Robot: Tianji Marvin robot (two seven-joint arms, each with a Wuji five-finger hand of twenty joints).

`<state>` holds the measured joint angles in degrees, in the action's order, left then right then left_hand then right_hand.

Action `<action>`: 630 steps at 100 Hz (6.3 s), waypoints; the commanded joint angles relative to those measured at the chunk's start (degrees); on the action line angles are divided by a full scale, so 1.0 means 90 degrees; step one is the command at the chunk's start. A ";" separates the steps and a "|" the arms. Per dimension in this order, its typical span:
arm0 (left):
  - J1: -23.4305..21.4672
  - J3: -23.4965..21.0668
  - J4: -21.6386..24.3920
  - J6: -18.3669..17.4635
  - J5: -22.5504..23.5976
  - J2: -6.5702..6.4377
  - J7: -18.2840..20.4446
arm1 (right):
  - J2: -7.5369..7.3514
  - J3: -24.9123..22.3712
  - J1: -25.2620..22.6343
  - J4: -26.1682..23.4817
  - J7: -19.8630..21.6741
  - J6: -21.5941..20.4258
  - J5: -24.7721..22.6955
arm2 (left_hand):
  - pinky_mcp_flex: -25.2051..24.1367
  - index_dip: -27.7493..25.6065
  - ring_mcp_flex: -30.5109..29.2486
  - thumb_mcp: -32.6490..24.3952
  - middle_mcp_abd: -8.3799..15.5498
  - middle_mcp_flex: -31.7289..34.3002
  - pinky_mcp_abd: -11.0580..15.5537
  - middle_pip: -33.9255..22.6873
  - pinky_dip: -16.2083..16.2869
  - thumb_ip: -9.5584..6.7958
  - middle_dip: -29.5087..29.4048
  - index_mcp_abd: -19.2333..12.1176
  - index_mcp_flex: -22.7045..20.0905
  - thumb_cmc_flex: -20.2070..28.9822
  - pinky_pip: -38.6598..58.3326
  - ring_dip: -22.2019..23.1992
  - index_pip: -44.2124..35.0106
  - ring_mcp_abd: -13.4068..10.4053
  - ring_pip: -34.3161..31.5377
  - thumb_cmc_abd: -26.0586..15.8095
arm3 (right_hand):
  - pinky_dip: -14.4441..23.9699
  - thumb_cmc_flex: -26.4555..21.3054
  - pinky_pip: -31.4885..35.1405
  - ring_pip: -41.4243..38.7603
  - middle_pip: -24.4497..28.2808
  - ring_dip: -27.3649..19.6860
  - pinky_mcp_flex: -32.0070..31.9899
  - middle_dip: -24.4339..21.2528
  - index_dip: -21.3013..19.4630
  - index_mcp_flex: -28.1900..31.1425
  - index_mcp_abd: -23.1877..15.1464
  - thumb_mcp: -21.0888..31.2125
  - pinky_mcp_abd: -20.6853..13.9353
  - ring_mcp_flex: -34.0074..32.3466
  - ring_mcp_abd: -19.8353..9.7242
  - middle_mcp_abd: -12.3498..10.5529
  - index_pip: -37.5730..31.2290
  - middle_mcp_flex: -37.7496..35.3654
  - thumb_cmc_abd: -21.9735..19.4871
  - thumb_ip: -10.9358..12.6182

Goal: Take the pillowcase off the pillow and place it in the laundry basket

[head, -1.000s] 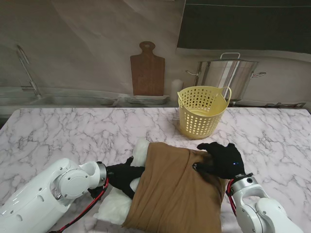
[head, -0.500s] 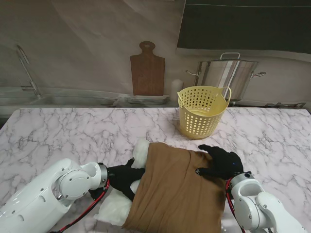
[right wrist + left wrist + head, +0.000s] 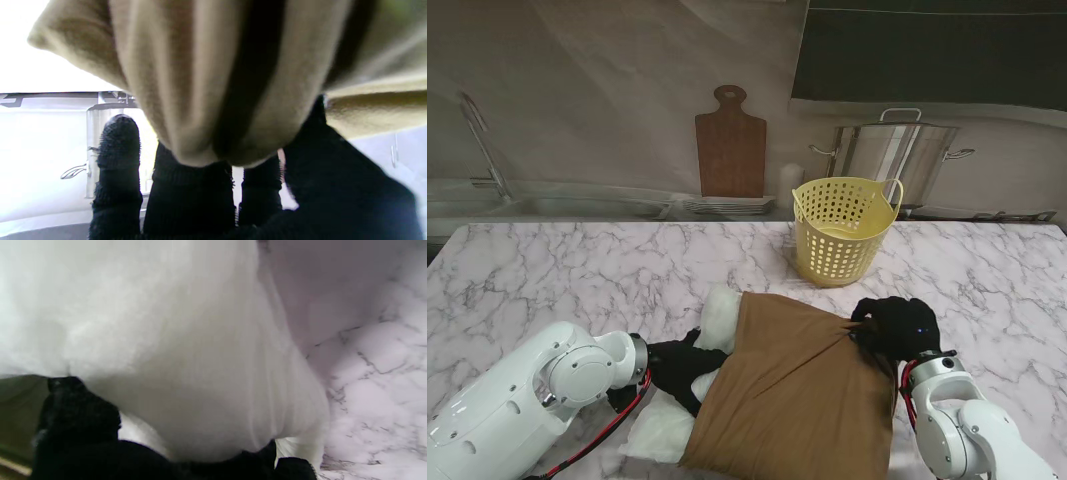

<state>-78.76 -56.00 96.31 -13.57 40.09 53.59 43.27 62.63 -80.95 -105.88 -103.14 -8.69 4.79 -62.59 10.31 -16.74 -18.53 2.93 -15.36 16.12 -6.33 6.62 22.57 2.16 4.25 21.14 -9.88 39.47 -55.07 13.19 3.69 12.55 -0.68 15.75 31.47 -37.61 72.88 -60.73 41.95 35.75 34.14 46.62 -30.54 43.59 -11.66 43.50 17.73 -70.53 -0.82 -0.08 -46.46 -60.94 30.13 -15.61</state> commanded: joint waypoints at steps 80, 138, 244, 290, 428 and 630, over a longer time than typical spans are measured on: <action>-0.0110 0.0273 -0.0547 0.0124 0.0187 -0.0149 0.0490 | 0.0033 -0.0607 -0.0374 -0.0326 0.0023 0.0097 0.0532 | -0.0040 -0.0171 -0.0706 -0.0166 0.0088 0.0526 0.0089 -0.0789 -0.0011 -0.0163 0.0372 0.0070 -0.0344 0.0201 1.0076 0.0337 -0.0612 -0.0241 -0.0874 -0.0099 | -0.0501 0.2758 -0.1761 0.5416 -0.2634 -0.1635 -0.2040 -0.3485 0.0620 -0.2375 0.1325 -0.1894 0.0980 0.3501 0.1342 0.0829 0.3405 0.3917 -0.1653 0.1244; -0.0087 0.0331 -0.0534 0.0171 0.0163 -0.0165 0.0557 | -0.0183 0.0319 0.0355 0.0196 0.1070 0.0054 0.0272 | -0.0056 -0.0150 -0.0717 -0.0164 0.0087 0.0513 0.0090 -0.0785 -0.0004 -0.0162 0.0369 0.0066 -0.0330 0.0192 1.0081 0.0351 -0.0602 -0.0235 -0.0880 -0.0097 | 0.0091 -0.1075 0.0530 0.0443 0.0803 0.0188 0.0416 -0.0561 0.0336 0.0357 -0.0048 0.1224 -0.0051 -0.0577 -0.0117 0.0136 -0.0710 -0.0371 -0.0315 0.0580; -0.0007 0.0406 -0.0489 0.0348 0.0118 -0.0225 0.0900 | -0.0066 -0.1270 -0.0660 -0.0392 -0.0044 0.0107 -0.0679 | -0.0042 -0.0135 -0.0737 -0.0169 0.0077 0.0528 0.0088 -0.0783 0.0001 -0.0163 0.0367 0.0077 -0.0344 0.0182 1.0040 0.0360 -0.0605 -0.0225 -0.0868 -0.0130 | -0.0158 -0.1215 -0.0039 -0.0143 0.0939 0.0532 0.0654 0.0931 -0.1396 0.0310 -0.0091 0.1356 -0.0178 -0.0565 -0.0399 0.0135 -0.0890 -0.0214 -0.0831 0.0448; -0.0135 0.0324 -0.0405 0.0216 0.0095 -0.0193 0.0703 | -0.0086 -0.0206 -0.0227 -0.0728 0.0748 -0.0081 0.0266 | -0.0189 0.0036 -0.0585 -0.0180 0.0266 0.0252 0.0166 -0.0763 0.0026 -0.0111 0.0353 -0.0654 0.0242 -0.0117 0.9948 0.0398 -0.0331 -0.0245 -0.0854 -0.1194 | -0.0837 0.3295 -0.2742 0.6036 -0.3110 -0.2160 -0.2851 -0.4007 0.0735 -0.3265 0.1743 -0.2091 0.1211 0.4369 0.1583 0.1083 0.4230 0.4669 -0.2209 0.1260; 0.0160 0.0629 -0.0378 0.0578 -0.0028 -0.0299 0.1244 | -0.0316 -0.0467 -0.0424 -0.0306 0.1325 -0.0038 -0.1909 | -0.0228 0.0321 -0.0519 -0.0094 0.0231 0.0378 0.0121 -0.0760 0.0109 -0.0075 0.0426 -0.0538 0.0169 -0.0084 0.9742 0.0431 -0.0357 -0.0194 -0.0798 -0.1157 | -0.0010 -0.1159 0.1039 -0.1449 0.1121 0.0620 0.1215 0.0788 -0.1409 0.0770 -0.0115 0.1494 -0.0169 -0.0592 -0.0791 0.0373 -0.0731 -0.0472 -0.0828 0.0430; -0.0426 0.0053 -0.0268 -0.1095 -0.0507 0.0093 -0.1040 | -0.0284 0.0480 0.0819 0.0828 -0.0266 -0.1074 -0.0824 | -0.0288 0.0333 -0.0750 -0.0160 0.1525 0.0771 0.0051 -0.1266 0.0071 -0.0087 0.0335 -0.2474 -0.1458 0.1020 1.0174 0.0537 -0.0847 -0.0445 -0.0901 -0.1352 | -0.0247 -0.1191 0.0204 0.0683 0.0668 0.0495 0.0772 0.0234 -0.0755 0.0125 -0.0487 0.0692 -0.0563 -0.0525 -0.0412 -0.0072 -0.0744 0.0003 -0.1185 0.0446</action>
<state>-81.24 -56.54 94.01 -23.08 34.83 55.06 32.21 59.70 -77.05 -99.58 -96.33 -11.24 -4.28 -69.91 8.66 -10.32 -23.54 1.51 -5.03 17.64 -5.66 -1.35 23.80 1.32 5.07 2.52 -16.10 48.34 -55.07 17.51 1.66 9.82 -8.08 2.29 29.67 -46.22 75.06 -55.50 48.59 40.43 41.63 48.96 -38.33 46.87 -17.33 50.59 14.09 -73.73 -5.21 0.57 -51.77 -61.95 21.77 -12.07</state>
